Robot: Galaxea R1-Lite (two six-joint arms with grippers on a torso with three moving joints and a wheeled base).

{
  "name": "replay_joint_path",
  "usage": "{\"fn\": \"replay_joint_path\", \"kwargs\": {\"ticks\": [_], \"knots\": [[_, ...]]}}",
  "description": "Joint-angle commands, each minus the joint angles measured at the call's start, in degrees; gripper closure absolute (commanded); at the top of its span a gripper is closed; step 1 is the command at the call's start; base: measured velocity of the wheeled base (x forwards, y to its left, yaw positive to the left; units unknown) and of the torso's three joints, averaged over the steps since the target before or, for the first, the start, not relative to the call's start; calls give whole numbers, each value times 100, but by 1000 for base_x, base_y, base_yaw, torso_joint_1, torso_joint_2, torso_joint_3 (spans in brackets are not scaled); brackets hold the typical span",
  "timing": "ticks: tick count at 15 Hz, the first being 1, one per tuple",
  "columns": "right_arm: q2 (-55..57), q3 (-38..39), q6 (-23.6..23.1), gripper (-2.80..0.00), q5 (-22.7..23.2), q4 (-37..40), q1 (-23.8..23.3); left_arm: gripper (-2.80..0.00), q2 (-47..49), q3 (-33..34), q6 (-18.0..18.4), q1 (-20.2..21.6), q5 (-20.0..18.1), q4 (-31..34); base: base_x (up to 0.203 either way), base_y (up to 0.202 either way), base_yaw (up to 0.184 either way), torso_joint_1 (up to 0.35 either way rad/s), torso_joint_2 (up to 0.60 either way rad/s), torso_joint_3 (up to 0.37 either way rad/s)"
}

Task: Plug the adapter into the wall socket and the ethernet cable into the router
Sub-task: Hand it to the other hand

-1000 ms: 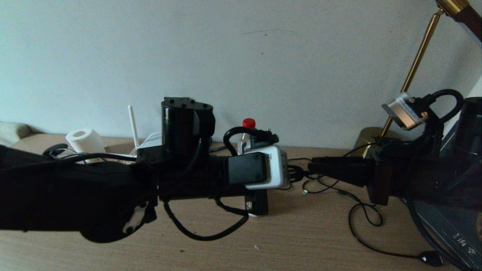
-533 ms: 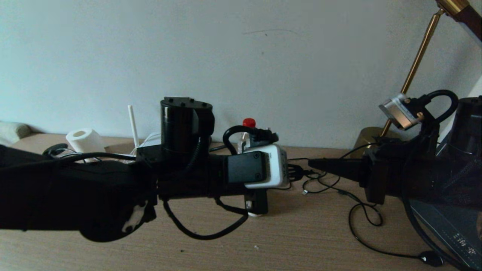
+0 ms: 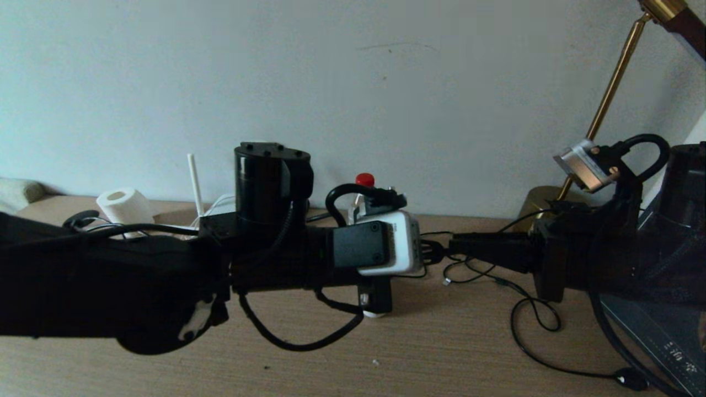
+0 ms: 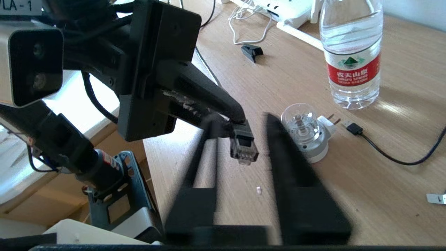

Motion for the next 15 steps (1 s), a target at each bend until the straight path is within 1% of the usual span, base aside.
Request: {"fn": "replay_joint_path", "kwargs": {"ticks": [1,9,10,15], "knots": [[-5,1,24,-280,20,-25,1,0,25,-9,30,-1,-11,-9,0,0,0,0,0,0],[3,18,42,-280,29,-25,-7,0,16,0,12,40,-20,-105,0,0,0,0,0,0],[3,18,42,0,29,-25,-8,0,8,0,12,43,-20,-97,0,0,0,0,0,0],[12,18,42,0,38,-25,1,0,28,-9,12,43,-20,-105,0,0,0,0,0,0]]}}
